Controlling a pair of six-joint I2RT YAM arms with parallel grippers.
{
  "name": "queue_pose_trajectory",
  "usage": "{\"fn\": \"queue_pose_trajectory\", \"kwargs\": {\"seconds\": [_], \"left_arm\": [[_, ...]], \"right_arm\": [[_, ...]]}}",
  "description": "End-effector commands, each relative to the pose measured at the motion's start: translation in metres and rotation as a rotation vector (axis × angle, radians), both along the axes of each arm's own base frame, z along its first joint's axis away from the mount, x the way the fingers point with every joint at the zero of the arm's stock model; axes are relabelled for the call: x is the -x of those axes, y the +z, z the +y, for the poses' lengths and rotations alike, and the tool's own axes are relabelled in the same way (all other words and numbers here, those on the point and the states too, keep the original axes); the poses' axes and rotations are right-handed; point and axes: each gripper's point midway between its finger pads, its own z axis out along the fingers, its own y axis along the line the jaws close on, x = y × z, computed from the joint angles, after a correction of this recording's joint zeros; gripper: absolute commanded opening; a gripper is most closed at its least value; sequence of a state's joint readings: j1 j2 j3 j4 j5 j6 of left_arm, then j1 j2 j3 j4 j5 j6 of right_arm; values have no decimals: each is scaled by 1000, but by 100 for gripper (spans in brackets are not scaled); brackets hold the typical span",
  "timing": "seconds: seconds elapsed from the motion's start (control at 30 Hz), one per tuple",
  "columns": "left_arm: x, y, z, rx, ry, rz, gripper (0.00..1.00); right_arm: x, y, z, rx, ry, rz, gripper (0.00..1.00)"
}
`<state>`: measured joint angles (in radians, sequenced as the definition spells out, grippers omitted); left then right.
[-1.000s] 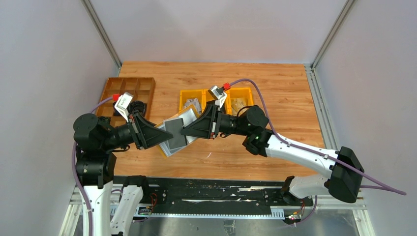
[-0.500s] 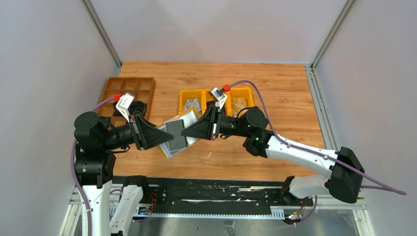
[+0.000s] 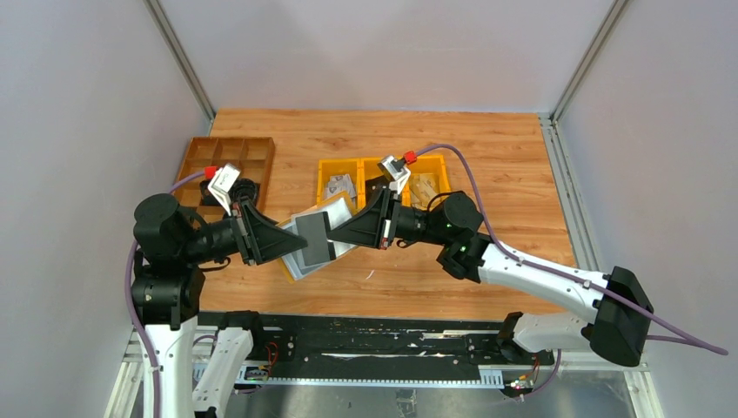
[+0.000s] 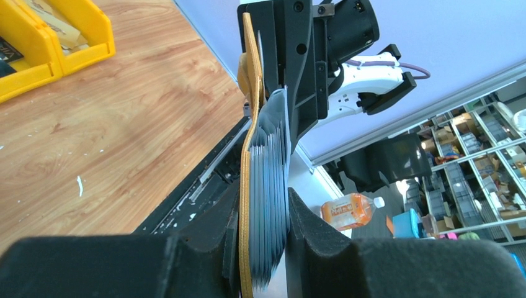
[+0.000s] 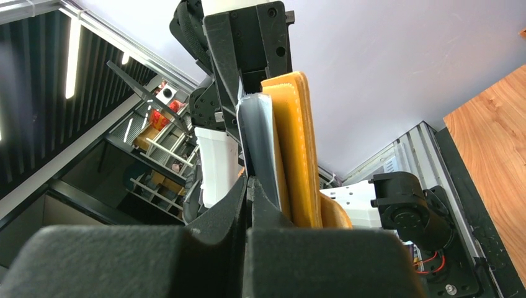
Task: Take the credit cards out of the card holder
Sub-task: Remove the credit card from the card holder.
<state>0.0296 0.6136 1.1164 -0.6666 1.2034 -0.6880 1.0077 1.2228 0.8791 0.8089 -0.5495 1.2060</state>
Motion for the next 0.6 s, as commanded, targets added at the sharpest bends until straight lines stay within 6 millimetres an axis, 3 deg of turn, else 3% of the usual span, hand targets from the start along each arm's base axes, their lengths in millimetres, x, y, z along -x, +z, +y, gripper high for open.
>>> {"fn": "queue_pose_trajectory", "kwargs": {"seconds": [0.0,0.03,0.23,0.43,0.5,0.57], "left_arm": [[-4,8,4,-30,57,-56,23],[-8,4,6,-47,87,-46,19],[-9,1,7,-57,89,-52,21],[-10,3,8,-70,108,-61,9],[-14,2,10,-82,132,-65,5],[-16,0,11,-87,144,-60,3]], "right_arm": [[2,17,-15,-48,-4,-45,0],[3,17,-14,-51,0,-44,0],[5,14,-8,-39,34,-42,0],[4,10,-11,-42,10,-36,0],[8,9,-7,-36,23,-42,17],[16,10,0,-34,50,-59,28]]}}
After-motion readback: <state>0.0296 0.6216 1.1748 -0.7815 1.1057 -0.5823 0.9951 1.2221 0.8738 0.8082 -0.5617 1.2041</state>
